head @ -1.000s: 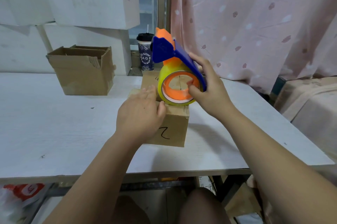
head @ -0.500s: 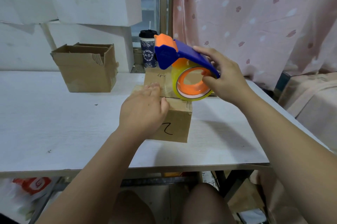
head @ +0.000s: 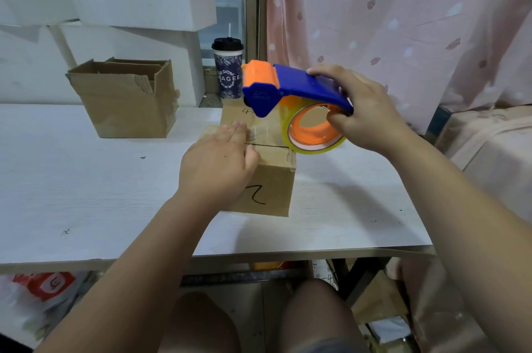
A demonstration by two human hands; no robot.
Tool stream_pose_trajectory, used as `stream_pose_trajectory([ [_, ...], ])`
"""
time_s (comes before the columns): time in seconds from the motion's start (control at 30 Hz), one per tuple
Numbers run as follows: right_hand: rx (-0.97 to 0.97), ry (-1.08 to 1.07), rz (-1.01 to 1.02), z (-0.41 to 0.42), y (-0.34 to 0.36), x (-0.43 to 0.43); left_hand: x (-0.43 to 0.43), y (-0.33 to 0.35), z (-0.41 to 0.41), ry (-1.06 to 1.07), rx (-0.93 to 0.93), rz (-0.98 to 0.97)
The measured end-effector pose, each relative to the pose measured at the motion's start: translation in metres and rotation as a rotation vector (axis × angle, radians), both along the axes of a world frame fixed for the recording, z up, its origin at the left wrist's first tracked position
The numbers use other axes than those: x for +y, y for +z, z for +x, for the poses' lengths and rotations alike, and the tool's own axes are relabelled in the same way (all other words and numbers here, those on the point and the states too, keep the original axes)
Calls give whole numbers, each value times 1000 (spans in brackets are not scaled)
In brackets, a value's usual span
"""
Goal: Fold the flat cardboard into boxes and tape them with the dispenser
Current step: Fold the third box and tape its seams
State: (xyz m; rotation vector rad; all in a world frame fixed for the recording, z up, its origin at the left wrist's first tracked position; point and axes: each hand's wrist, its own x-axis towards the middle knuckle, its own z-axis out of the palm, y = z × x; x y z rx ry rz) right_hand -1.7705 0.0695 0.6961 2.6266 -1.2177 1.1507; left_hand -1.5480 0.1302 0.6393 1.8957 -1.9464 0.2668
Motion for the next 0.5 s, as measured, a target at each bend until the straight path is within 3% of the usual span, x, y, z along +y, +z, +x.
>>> stream_pose_trajectory([
  [0.5, 60, -39, -12, -18, -14, 2, 1, 2, -1, 10, -29, 10],
])
